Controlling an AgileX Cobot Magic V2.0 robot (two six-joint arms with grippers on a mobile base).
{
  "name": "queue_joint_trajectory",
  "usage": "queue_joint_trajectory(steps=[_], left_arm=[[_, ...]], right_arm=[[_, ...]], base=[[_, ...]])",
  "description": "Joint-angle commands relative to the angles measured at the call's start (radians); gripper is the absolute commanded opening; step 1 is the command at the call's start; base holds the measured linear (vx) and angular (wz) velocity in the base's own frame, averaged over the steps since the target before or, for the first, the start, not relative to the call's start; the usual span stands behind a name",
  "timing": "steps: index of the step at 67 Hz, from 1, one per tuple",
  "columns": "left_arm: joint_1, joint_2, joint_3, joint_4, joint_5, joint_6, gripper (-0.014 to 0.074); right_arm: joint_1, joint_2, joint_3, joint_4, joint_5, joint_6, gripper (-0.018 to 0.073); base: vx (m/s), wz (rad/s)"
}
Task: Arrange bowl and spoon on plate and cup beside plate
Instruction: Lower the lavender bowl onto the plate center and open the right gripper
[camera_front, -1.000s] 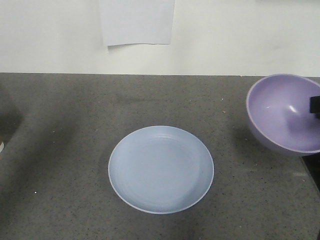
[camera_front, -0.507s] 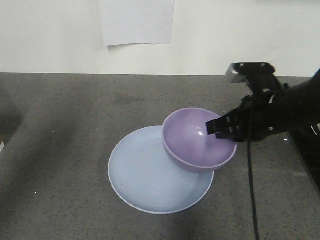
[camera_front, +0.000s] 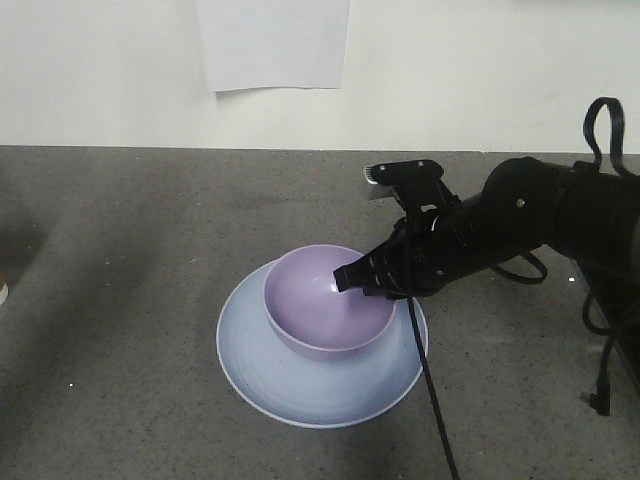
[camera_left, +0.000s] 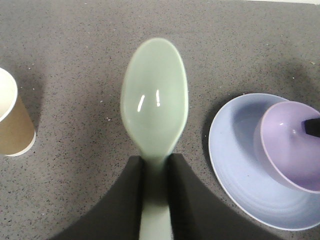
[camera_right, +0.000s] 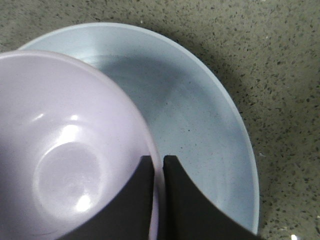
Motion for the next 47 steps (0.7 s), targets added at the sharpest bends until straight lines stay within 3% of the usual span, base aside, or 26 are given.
queue_joint_trajectory(steps=[1,29,47], left_arm=[[-0.004,-0.01,-0.022,0.0,-0.056,-0.009,-0.0006],[-0.004,-0.01,-0.022,0.0,-0.056,-0.009,-0.0006],[-0.004,-0.01,-0.022,0.0,-0.056,-0.009,-0.0006]], right_arm=[[-0.002,-0.018,-0.035,0.017,-0.045,-0.002,-0.0004],[-0.002,0.005,-0.035,0.018,-0.042,-0.003,0.0039],[-0.002,0.005,-0.035,0.018,-0.042,-0.003,0.0258]], base=[[0.0,0.0],[0.0,0.0],[0.0,0.0]])
